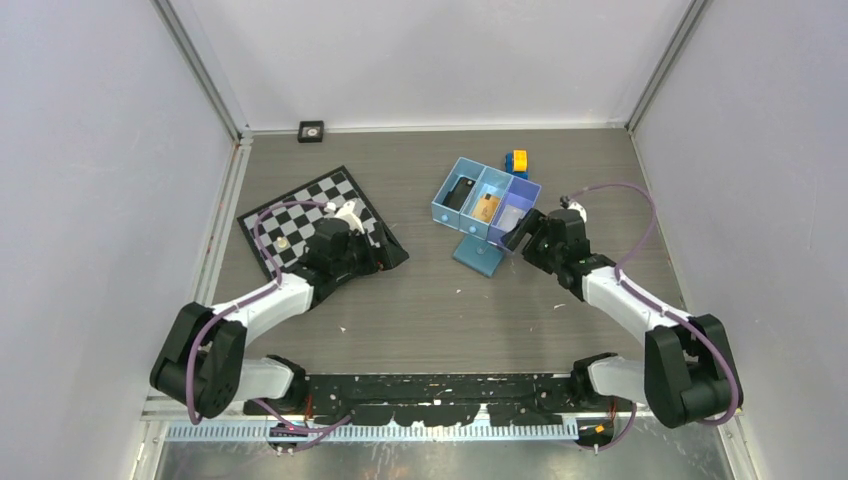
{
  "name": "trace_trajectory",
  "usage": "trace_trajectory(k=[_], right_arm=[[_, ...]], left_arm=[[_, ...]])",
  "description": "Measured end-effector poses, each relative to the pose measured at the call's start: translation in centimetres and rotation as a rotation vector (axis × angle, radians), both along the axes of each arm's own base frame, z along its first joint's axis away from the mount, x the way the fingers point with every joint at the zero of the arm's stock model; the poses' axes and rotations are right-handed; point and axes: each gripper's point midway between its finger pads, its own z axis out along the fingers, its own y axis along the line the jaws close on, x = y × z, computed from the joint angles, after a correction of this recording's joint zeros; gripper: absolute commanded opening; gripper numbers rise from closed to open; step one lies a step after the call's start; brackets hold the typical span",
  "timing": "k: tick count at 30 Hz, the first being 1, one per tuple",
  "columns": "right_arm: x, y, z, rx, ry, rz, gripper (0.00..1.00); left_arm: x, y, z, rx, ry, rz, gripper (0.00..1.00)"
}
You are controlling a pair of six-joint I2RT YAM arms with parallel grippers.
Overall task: Take the credit cards out of the card holder
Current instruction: Move the storage box to the center of the board.
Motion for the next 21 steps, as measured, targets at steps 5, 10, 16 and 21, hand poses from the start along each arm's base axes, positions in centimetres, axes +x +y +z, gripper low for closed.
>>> trace_trajectory(k=[5, 10, 16, 21], right_arm=[[-0.3, 0.5, -1.5, -0.012, 0.044, 0.018, 0.72], [0.3, 0.8, -2.8, -0.017, 0.081, 0.029, 0.63], [2.6, 1.4, -3.5, -0.023, 0.096, 0.025, 0.63], [6.0, 1.8, -2.9, -0.044, 0.080, 0.017, 0.68]], left_arm=[[-0.2, -0.6, -0.2, -0.010, 0.015, -0.027, 0.85], [-0.2, -0.9, -0.1, -0.028, 0.012, -0.043, 0.80], [0.0, -0.9, 0.7, -0.037, -0.015, -0.040, 0.80], [0.2, -1.0, 1.6, -0.051, -0.047, -0.039, 0.80]])
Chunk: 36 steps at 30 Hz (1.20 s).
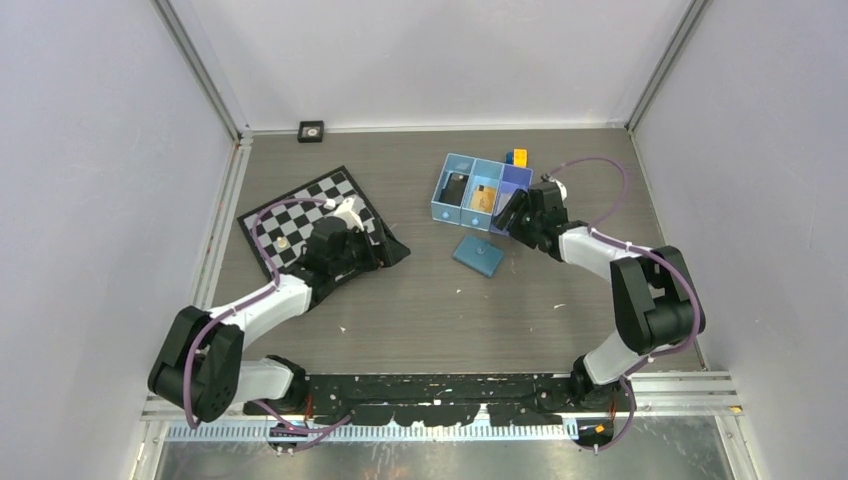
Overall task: Take the credit cards out of the card holder
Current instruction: Move the storage box to the center of the board, then move the card holder to the center of the board.
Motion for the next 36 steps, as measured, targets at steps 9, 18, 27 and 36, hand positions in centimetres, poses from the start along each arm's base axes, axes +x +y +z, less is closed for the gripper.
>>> trace_trajectory(k=[9, 18, 27, 36], right_arm=[[-0.9, 0.6, 0.3, -0.023, -0.020, 0.030, 0.72], [-3.1, 2.8, -1.4, -0.049, 0.024, 0.116, 0.72], [-5.3, 7.9, -1.6, -0.001, 0.050, 0.281, 0.73], [-6.4, 11.0, 0.7, 0.049, -0.022, 0.412, 0.70]], left_arm=[[-0.3, -0.4, -1.7, 0.006, 0.053, -0.024, 0.80], [-0.5, -0.8, -1.7, -0.003, 0.063, -0.049, 0.80], [-0.7, -1.3, -2.1, -0.011, 0.093, -0.080, 0.80], [-0.7, -1.9, -2.7, -0.014, 0.121, -0.101, 0.80]])
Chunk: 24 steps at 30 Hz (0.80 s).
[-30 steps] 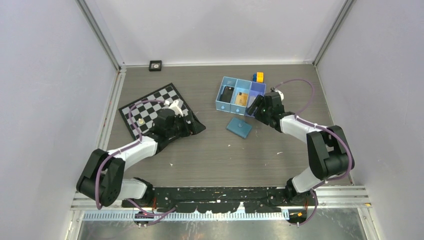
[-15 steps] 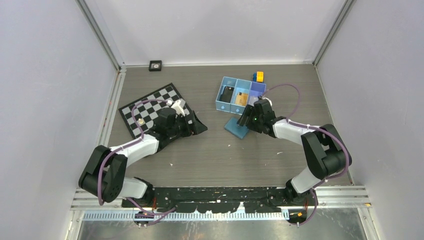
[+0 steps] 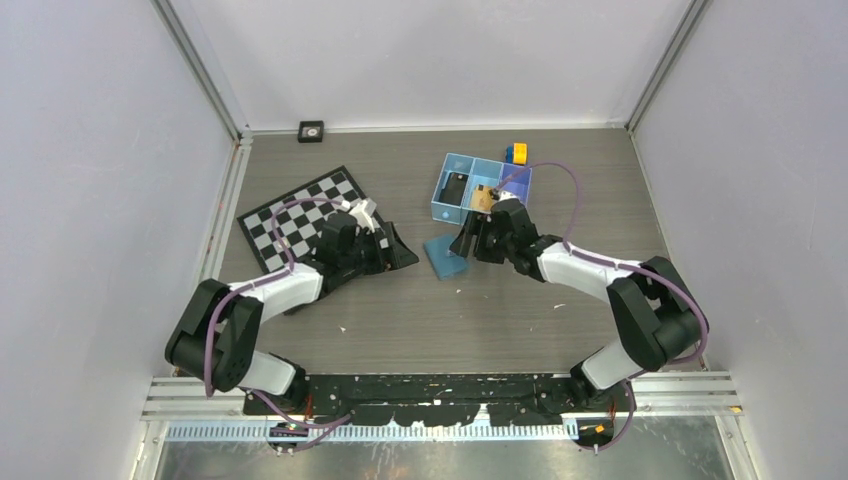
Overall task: Take the credit cards out of the card holder
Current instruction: Move the card holder to the center of the board.
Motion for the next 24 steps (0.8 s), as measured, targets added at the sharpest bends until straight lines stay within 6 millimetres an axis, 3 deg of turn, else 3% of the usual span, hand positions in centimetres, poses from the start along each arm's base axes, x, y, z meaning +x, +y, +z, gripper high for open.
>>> trace_trajectory(k=[5, 9, 14, 24], right_arm=[[1.9, -1.7, 0.8, -0.104, -0.055, -0.070, 0.62], [3.1, -1.6, -0.8, -0.160, -0.019, -0.069, 0.61], [1.9, -1.0, -3.8, -0.169, 0.075, -0.016, 0.61], [1.4, 1.4, -3.8, -0.056, 0.121, 0.044, 0.47]], left_arm=[[0.2, -0.4, -0.5, 0.002, 0.020, -0.012, 0.79], [0.2, -0.8, -0.8, -0.001, 0.035, -0.030, 0.79], [-0.1, -1.5, -1.8, -0.022, 0.085, -0.057, 0.78], [-0.3, -2.5, -3.8, -0.057, 0.173, -0.077, 0.73]])
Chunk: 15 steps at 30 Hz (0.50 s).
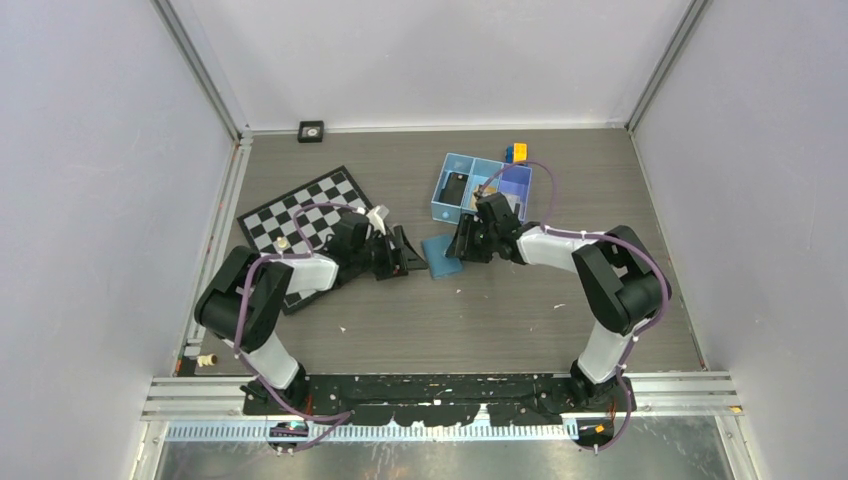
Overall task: Take the credit cards out of the card holder
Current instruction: Move the card holder to the center of the board.
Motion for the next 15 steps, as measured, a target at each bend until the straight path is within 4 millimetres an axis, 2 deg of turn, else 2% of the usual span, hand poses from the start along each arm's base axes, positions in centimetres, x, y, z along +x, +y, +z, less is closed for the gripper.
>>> trace_trajectory(k=[9, 15], right_arm=[[-1.0, 1.7, -0.2, 0.021, 0.022, 0.022, 0.43], [-1.4, 3.3, -0.2, 0.024, 0.016, 0.046, 0.38]], left_arm=[[1.3, -0.9, -0.1, -0.046, -0.007, 0.020, 0.68], [2.0, -1.3, -0.5, -0.062, -0.004, 0.029, 0.46]])
